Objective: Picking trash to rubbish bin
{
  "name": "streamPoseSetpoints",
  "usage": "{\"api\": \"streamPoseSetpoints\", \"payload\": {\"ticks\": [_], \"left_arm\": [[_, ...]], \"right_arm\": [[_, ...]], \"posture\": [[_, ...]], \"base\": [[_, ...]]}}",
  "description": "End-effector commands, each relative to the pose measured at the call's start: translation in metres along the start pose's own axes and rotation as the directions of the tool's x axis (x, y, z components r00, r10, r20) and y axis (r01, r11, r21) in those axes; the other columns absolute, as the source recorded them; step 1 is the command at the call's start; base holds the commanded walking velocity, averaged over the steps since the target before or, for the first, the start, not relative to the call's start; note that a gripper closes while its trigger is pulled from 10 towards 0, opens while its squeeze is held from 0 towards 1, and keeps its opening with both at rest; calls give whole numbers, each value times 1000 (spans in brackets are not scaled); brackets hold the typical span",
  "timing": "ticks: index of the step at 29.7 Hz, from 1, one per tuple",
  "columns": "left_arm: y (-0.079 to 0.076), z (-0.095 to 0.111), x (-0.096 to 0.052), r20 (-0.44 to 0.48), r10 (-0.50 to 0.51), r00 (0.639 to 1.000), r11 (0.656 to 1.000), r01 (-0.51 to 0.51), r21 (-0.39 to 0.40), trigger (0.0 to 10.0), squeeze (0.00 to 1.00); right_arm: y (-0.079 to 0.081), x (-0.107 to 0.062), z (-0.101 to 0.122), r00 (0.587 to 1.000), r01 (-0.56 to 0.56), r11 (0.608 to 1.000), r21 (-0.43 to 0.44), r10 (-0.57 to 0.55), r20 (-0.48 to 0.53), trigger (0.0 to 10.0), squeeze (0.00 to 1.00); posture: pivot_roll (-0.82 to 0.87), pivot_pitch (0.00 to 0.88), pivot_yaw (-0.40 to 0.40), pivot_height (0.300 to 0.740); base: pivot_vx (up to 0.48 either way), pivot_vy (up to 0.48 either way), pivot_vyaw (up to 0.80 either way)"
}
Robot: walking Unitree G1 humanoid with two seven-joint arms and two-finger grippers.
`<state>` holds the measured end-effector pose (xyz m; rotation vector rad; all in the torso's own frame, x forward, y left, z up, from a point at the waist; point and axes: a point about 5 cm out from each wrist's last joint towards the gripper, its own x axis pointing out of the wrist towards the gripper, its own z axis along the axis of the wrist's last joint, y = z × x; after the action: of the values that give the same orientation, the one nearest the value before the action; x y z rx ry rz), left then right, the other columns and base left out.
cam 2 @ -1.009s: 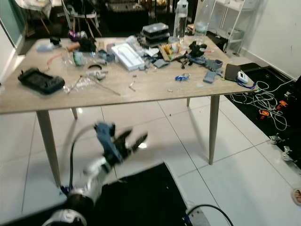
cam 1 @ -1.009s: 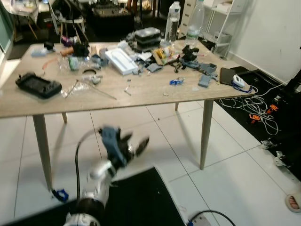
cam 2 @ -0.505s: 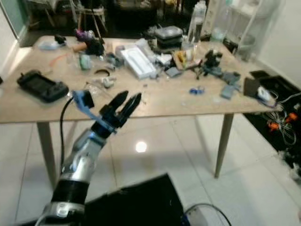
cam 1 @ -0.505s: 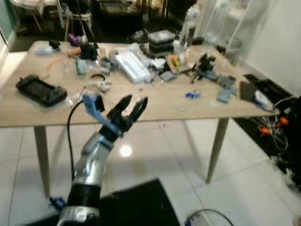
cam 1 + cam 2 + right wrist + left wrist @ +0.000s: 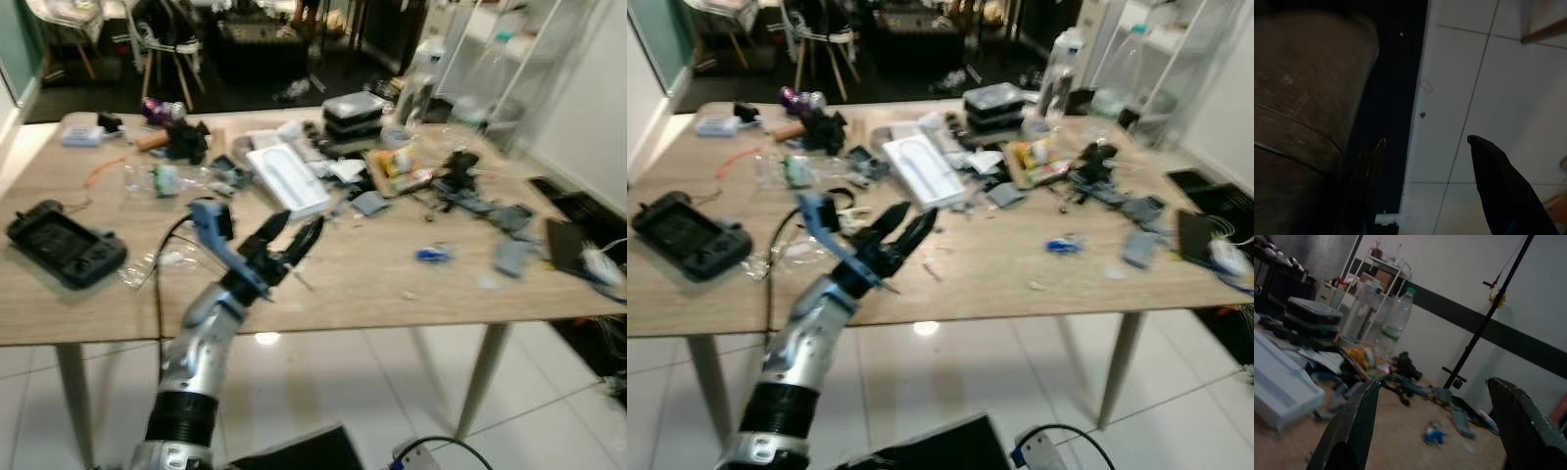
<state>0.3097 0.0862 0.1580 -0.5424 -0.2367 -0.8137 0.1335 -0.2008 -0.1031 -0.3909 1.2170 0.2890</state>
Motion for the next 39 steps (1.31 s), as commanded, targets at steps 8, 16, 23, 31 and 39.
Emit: {"api": "streamPoseSetpoints", "payload": {"ticks": [8,16,23,31,39], "left_arm": [[-4,-17,6,-105,35,994,998,-29,58,10000,0],[4,-34,2,-203,139,969,984,-111,143,10000,0],[14,-53,-4,-343,247,906,945,-147,293,10000,0],[25,-59,-7,-373,358,856,906,-222,360,10000,0],[34,-61,-10,-388,450,804,878,-320,354,10000,0]], "right_arm": [[-3,-1,-6,1000,8,1000,8,-8,-19,10000,0],[0,-1,-11,1000,6,1000,11,-6,-29,10000,0],[0,-1,-13,999,8,1000,11,-7,-33,10000,0],[-1,-1,-14,999,12,1000,11,-11,-35,10000,0],[-1,-1,-13,999,10,1000,11,-10,-33,10000,0]], "posture": [[70,0,-24,740],[60,0,-23,740],[56,0,-25,740],[54,0,-23,740],[55,0,-17,740]], "base": [[435,0,0],[310,0,0],[0,0,0],[0,0,0],[0,0,0]]}}
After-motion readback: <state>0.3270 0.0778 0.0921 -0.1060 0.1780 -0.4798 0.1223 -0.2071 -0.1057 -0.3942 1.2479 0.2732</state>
